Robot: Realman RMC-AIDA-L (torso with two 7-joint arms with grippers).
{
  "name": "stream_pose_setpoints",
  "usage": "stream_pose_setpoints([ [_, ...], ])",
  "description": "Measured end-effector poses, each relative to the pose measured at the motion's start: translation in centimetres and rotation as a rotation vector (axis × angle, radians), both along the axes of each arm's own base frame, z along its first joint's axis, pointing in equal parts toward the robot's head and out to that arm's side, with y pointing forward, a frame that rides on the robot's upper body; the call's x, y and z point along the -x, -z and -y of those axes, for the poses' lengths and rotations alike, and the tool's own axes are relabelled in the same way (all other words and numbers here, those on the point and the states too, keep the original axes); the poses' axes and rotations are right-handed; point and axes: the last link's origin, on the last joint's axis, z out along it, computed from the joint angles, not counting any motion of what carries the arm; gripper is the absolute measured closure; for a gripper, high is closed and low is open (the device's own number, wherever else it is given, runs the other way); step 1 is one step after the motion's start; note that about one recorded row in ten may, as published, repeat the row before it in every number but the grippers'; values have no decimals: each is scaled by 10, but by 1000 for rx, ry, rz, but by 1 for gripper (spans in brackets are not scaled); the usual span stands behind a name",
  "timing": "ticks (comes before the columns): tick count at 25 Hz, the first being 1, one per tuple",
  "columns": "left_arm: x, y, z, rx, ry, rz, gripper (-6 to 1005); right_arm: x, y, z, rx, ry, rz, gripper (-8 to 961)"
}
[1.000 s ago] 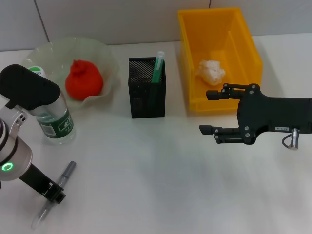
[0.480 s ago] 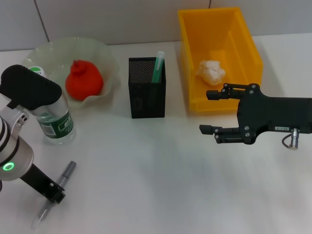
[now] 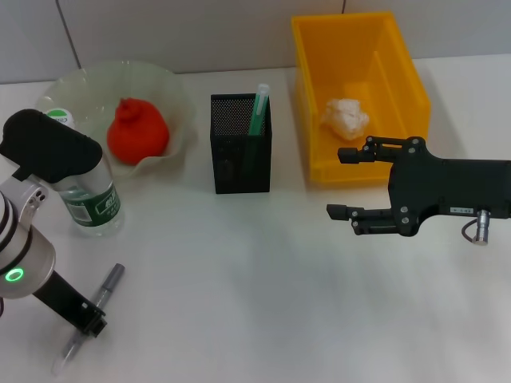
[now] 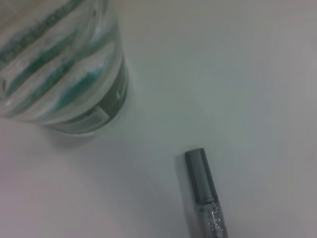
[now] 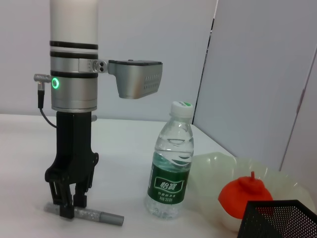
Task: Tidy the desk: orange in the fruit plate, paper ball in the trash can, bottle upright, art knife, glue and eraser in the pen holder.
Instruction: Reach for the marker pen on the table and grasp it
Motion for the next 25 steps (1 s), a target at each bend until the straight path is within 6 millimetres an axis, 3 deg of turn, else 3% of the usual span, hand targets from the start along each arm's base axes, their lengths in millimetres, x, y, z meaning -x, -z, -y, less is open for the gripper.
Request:
stream_pose_setpoints([
  [15, -5, -2, -5, -13, 11, 8, 796, 0, -1, -1, -11, 2, 6, 196],
  [20, -6, -2, -6, -5, 19, 5, 889, -1, -2, -2, -13, 3, 7, 196],
  [25, -5, -1, -5, -5, 14, 5, 898, -1, -1, -2, -11, 4, 6, 196],
])
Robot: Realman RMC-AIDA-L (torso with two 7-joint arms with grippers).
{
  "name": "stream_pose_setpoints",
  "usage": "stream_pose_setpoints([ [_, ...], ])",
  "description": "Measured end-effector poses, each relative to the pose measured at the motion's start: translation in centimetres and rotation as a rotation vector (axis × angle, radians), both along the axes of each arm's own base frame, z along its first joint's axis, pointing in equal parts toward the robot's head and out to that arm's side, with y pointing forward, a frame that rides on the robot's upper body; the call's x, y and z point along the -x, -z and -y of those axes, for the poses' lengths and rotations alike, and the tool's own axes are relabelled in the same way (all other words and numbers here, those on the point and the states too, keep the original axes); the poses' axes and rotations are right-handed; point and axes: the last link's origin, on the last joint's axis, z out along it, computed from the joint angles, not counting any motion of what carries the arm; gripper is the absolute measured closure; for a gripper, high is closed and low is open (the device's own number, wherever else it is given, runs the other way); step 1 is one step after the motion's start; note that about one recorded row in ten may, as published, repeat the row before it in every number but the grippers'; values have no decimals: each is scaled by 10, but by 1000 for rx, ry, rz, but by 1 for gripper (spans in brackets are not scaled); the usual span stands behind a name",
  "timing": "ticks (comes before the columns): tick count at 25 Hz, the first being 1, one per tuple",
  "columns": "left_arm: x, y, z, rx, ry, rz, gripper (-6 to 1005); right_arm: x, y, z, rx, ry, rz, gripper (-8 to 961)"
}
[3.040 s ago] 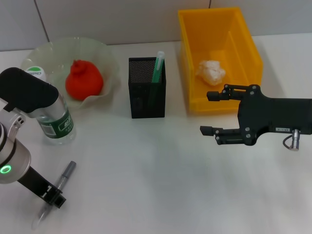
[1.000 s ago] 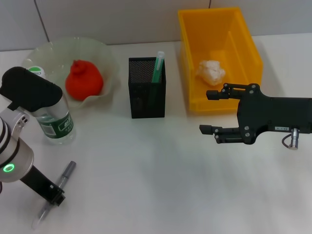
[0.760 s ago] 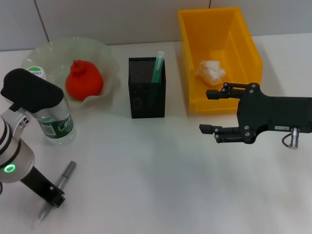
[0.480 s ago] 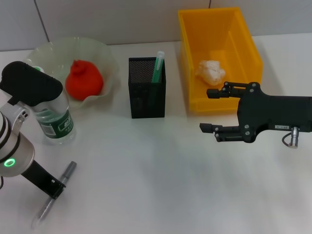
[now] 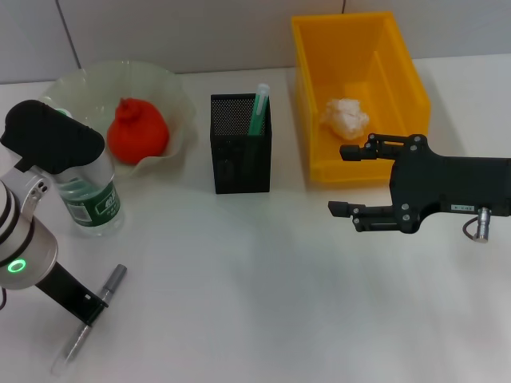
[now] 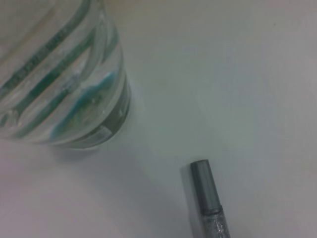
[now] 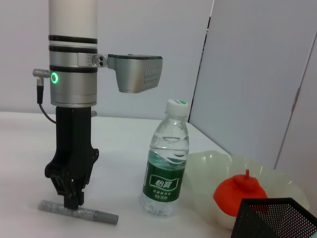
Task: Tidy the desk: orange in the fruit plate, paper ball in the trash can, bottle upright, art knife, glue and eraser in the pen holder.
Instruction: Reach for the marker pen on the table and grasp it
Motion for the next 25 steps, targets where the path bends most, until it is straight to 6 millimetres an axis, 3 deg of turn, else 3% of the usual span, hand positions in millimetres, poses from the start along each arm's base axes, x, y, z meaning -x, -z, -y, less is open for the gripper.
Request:
stream_pose_setpoints([
  [8, -1, 0, 1, 7, -1, 2, 893, 0, 0, 0, 1, -1, -1, 196],
  [13, -2, 3, 2, 23, -4, 8, 740, 0, 0, -1, 0, 1, -2, 196],
  [25, -1, 3, 2, 23, -9, 8, 706, 0, 1, 0, -5, -6, 1, 197],
])
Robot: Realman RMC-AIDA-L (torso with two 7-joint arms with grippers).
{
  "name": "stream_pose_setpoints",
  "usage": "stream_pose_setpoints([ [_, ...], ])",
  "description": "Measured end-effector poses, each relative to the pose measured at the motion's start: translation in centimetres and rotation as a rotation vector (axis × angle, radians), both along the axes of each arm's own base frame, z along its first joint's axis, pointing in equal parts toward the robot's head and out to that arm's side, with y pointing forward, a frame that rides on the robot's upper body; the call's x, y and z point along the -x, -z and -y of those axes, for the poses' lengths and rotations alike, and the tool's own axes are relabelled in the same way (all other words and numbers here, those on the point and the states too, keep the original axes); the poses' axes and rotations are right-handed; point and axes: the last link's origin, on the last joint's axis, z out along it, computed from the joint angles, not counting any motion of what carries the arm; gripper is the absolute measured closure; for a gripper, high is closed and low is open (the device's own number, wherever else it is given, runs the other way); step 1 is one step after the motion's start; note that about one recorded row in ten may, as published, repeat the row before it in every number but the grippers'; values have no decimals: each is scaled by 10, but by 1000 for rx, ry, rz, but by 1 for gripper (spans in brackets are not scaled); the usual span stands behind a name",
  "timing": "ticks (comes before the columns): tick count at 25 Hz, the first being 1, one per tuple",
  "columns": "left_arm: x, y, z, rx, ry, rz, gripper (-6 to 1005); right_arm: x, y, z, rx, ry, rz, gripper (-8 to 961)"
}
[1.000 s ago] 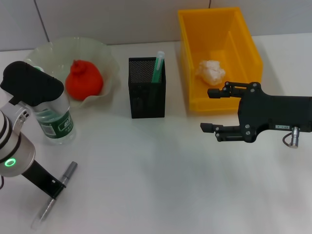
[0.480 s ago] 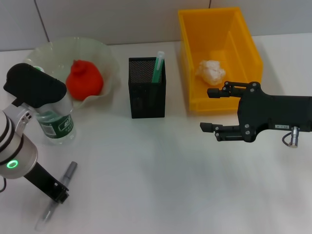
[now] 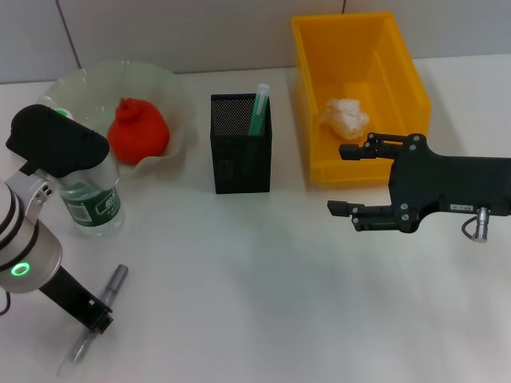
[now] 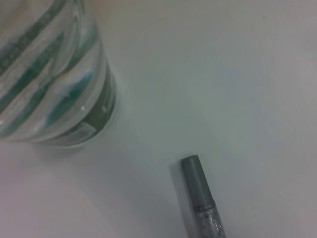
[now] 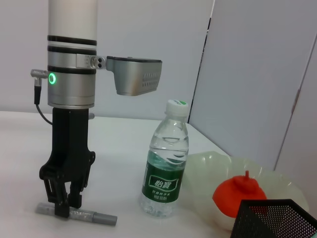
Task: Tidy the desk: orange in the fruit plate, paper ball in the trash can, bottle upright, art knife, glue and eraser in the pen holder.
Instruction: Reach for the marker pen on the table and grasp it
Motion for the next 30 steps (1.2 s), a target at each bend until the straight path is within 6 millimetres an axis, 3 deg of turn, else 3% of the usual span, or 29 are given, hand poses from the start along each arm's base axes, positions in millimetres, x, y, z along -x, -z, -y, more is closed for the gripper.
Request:
stream_pose_setpoints([
  [10, 2, 1, 0, 5, -5, -6, 695, -1, 0, 1, 0, 4, 0, 197],
  [13, 4, 2, 1, 7, -10, -8, 621, -1, 0, 1, 0, 4, 0, 197],
  [30, 7, 2, -3, -8, -15, -20, 646, -1, 0, 1, 0, 1, 0, 197],
])
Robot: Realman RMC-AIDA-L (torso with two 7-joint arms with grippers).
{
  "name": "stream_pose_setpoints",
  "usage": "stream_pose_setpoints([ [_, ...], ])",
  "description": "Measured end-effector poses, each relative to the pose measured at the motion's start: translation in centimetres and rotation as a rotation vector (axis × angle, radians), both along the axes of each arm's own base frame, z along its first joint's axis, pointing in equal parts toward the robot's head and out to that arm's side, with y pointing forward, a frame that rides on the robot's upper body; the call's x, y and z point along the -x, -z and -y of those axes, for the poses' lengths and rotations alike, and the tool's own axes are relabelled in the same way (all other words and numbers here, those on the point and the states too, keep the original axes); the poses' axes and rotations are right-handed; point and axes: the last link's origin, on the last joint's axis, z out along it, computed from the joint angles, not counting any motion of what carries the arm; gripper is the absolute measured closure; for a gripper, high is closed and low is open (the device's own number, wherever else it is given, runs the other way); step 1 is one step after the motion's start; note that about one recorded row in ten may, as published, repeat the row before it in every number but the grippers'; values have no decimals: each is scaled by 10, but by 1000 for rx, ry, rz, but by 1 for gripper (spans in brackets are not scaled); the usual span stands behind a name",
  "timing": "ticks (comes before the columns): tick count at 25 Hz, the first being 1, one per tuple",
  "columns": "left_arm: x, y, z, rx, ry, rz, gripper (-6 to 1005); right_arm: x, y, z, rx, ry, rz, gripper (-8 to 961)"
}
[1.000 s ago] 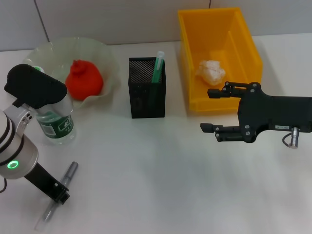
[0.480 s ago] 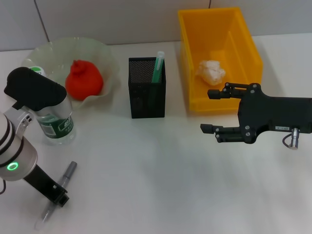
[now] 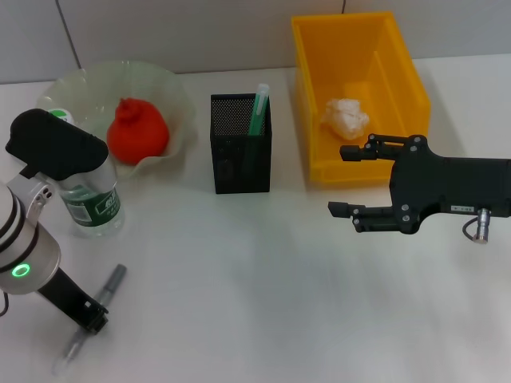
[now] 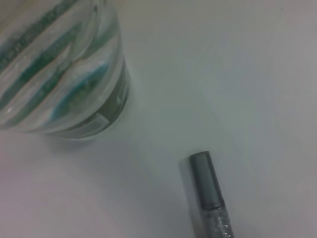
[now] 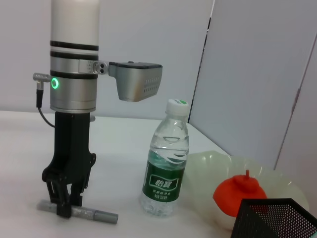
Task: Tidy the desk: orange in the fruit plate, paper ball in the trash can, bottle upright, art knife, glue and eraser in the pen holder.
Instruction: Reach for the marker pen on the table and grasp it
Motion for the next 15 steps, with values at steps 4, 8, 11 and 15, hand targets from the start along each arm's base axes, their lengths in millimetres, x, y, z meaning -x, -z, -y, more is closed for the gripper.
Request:
stream_pose_setpoints([
  [4, 1, 1, 0, 3, -5, -4, 652, 0, 0, 0, 0, -1, 0, 197],
  [8, 0, 1, -1, 4, -2, -5, 728, 1, 0, 0, -1, -2, 0, 197],
  [11, -1, 0, -2, 0, -1, -3, 803, 1, 0, -1, -2, -4, 1, 197],
  [15, -3, 0, -3, -3, 11, 0, 810, 1, -1, -1, -3, -4, 2, 196],
])
